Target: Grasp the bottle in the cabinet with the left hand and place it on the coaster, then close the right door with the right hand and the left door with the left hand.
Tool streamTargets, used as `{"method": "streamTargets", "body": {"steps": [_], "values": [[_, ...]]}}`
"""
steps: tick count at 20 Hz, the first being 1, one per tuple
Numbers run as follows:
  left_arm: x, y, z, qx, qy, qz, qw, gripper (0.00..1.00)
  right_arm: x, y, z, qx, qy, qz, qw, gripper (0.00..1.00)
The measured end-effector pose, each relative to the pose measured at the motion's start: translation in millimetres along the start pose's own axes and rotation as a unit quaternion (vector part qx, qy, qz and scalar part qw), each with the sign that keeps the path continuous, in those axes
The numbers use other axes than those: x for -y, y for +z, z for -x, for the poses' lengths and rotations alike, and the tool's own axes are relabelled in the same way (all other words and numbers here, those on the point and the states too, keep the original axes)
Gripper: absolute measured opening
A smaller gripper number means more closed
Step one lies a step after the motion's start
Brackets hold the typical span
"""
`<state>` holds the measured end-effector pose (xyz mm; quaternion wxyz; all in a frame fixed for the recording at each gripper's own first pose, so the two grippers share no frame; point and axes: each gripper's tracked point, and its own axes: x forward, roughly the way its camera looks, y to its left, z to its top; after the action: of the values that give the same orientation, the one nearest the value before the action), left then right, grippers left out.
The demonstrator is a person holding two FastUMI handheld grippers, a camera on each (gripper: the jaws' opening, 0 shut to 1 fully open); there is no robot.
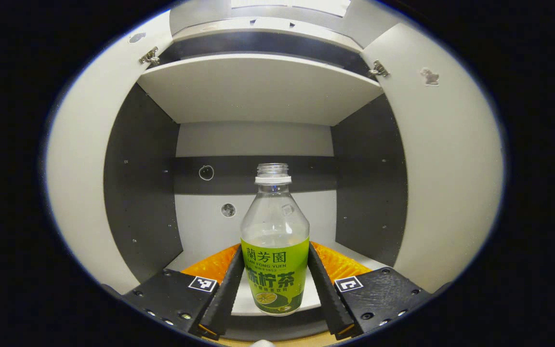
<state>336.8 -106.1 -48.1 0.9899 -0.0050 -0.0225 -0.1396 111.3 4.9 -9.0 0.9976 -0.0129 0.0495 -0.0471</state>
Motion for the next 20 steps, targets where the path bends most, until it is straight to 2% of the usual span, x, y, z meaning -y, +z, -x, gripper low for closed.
{"method": "streamTargets", "body": {"steps": [4, 9, 13, 17, 18, 20], "values": [[26.7, -26.2, 70.9, -0.023, -0.037, 0.026, 0.999, 0.72, 0.4, -11.8, 10.3, -0.004, -0.003, 0.005, 1.0, 0.99], [38.0, -82.9, 138.8, -0.056, -0.055, 0.008, 0.997, 0.73, 3.2, -24.1, 18.3, -0.012, -0.009, 0.005, 1.0, 0.99], [45.9, -140.2, 176.5, -0.085, -0.067, 0.016, 0.994, 0.73, 11.0, -33.3, 23.5, -0.018, -0.018, 0.008, 1.0, 0.99], [59.2, -183.9, 200.5, -0.085, -0.085, 0.033, 0.992, 0.73, 17.6, -45.1, 26.0, -0.035, -0.027, 0.012, 0.999, 0.99], [64.0, -191.8, 202.0, -0.081, -0.092, 0.037, 0.992, 0.7, 18.9, -47.4, 26.9, -0.039, -0.028, 0.015, 0.999, 0.99], [73.9, -210.1, 210.3, -0.081, -0.108, 0.042, 0.99, 0.73, 19.4, -52.3, 28.7, -0.048, -0.029, 0.02, 0.998, 0.99]]}}
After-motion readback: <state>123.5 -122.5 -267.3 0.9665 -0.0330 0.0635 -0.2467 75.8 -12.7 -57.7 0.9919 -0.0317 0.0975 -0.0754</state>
